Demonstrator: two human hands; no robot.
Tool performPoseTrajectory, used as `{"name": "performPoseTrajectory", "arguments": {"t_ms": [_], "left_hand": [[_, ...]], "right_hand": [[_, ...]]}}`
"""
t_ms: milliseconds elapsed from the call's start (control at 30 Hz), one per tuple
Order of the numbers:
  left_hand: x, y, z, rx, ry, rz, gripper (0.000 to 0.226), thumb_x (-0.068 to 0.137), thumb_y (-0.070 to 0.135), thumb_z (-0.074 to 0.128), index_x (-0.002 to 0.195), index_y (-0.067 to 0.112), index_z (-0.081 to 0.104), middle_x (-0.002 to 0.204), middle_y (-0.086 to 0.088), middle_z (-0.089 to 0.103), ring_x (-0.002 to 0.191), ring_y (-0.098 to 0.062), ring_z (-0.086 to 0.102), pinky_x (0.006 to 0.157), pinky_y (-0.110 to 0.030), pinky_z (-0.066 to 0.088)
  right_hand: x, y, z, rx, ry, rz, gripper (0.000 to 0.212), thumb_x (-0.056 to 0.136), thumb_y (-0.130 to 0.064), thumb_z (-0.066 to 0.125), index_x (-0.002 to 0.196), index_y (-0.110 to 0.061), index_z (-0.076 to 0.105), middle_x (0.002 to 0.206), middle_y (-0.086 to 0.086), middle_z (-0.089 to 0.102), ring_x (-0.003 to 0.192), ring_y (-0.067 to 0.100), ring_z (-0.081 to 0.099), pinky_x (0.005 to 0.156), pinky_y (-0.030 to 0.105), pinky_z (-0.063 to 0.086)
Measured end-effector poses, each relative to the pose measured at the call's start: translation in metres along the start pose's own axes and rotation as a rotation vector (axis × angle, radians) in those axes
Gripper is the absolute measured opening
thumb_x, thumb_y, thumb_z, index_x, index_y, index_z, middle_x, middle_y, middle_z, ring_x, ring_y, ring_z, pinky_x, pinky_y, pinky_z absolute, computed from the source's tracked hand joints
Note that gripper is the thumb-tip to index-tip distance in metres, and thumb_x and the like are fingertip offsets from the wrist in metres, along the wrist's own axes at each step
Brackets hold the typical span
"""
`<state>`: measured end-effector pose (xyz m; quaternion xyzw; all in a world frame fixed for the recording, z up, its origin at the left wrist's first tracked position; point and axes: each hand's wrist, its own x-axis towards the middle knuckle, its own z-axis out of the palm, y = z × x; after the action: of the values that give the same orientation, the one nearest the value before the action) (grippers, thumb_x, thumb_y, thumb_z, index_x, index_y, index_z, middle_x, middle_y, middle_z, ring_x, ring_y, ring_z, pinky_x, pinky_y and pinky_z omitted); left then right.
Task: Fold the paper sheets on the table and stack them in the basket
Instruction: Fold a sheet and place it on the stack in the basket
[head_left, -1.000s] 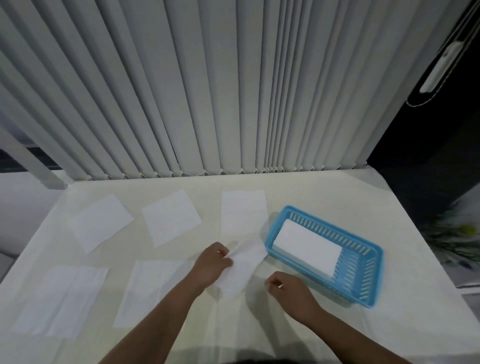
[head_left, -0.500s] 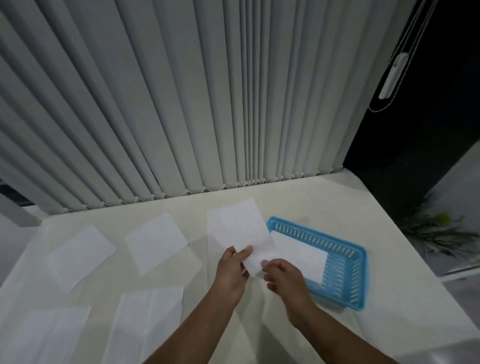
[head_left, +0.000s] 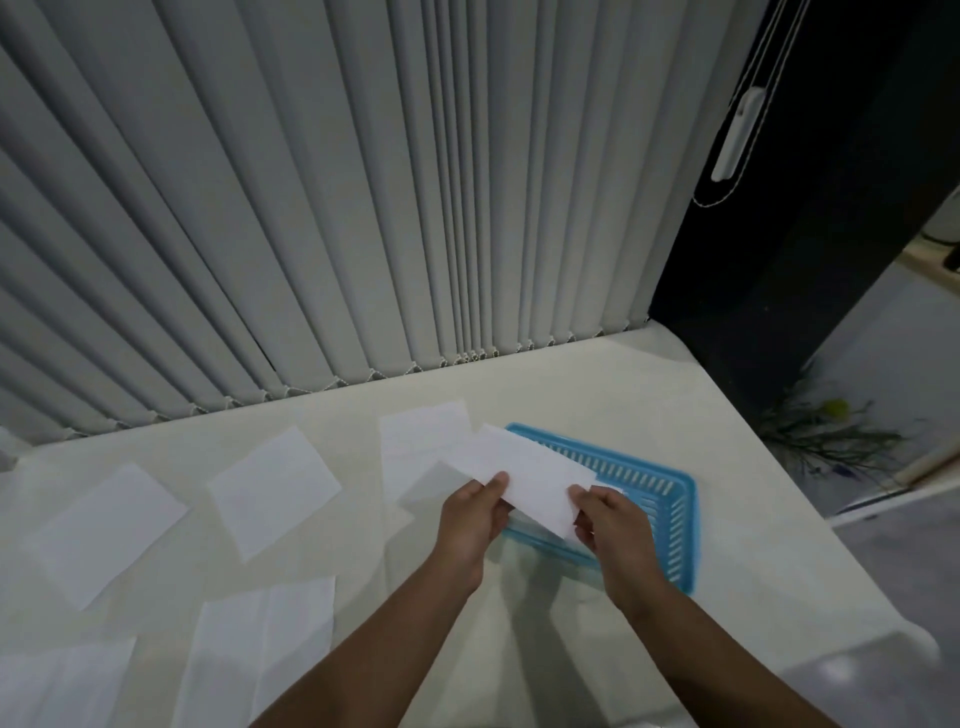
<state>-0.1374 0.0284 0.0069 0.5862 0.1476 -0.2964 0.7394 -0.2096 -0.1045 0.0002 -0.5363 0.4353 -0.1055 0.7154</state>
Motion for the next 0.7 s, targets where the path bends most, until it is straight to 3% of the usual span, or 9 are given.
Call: {"name": "performPoseTrajectory", "arguments": {"t_ms": [233, 367, 467, 600, 700], "left_hand": [[0.019, 0.003, -0.003, 0.056, 0.087, -0.048, 0.013, 0.089, 0.017, 0.063, 0.076, 0.014, 0.062, 0.080, -0.004, 0.069, 0.075, -0.013, 0.066, 0.070, -0.025, 0.047], [0.028, 0.004, -0.013, 0.306, 0.175, 0.064, 0.013, 0.087, 0.018, 0.061, 0.086, 0.008, 0.071, 0.080, -0.004, 0.071, 0.073, -0.014, 0.063, 0.068, -0.023, 0.048], [0.033, 0.002, -0.027, 0.528, 0.224, 0.142, 0.013, 0.088, 0.019, 0.058, 0.084, 0.018, 0.070, 0.093, 0.000, 0.072, 0.086, -0.015, 0.062, 0.077, -0.026, 0.046], [0.044, -0.003, -0.038, 0.800, 0.176, 0.272, 0.025, 0.090, 0.015, 0.051, 0.104, 0.019, 0.073, 0.118, 0.000, 0.065, 0.109, -0.016, 0.058, 0.095, -0.026, 0.043], [0.055, -0.008, -0.035, 1.068, 0.153, 0.359, 0.032, 0.093, 0.016, 0.046, 0.107, 0.032, 0.071, 0.138, 0.002, 0.049, 0.130, -0.020, 0.040, 0.106, -0.032, 0.036]], "right_hand": [[0.024, 0.006, -0.030, -0.229, 0.068, -0.079, 0.030, 0.083, -0.013, 0.070, 0.056, -0.011, 0.057, 0.051, 0.001, 0.052, 0.055, 0.017, 0.045, 0.061, 0.033, 0.041], [0.033, 0.008, -0.041, -0.297, 0.135, -0.099, 0.023, 0.084, -0.015, 0.069, 0.061, -0.011, 0.064, 0.063, 0.005, 0.061, 0.062, 0.020, 0.054, 0.066, 0.035, 0.043], [0.035, 0.009, -0.048, -0.317, 0.144, -0.101, 0.019, 0.086, -0.015, 0.067, 0.067, -0.013, 0.066, 0.071, 0.006, 0.063, 0.066, 0.020, 0.056, 0.064, 0.030, 0.043], [0.038, 0.010, -0.052, -0.398, 0.138, -0.101, 0.015, 0.088, -0.015, 0.065, 0.078, -0.005, 0.069, 0.068, 0.004, 0.061, 0.061, 0.014, 0.053, 0.055, 0.022, 0.039], [0.040, 0.011, -0.051, -0.403, 0.146, -0.090, 0.015, 0.088, -0.016, 0.065, 0.080, -0.005, 0.069, 0.069, 0.004, 0.061, 0.062, 0.014, 0.053, 0.055, 0.021, 0.039]]}}
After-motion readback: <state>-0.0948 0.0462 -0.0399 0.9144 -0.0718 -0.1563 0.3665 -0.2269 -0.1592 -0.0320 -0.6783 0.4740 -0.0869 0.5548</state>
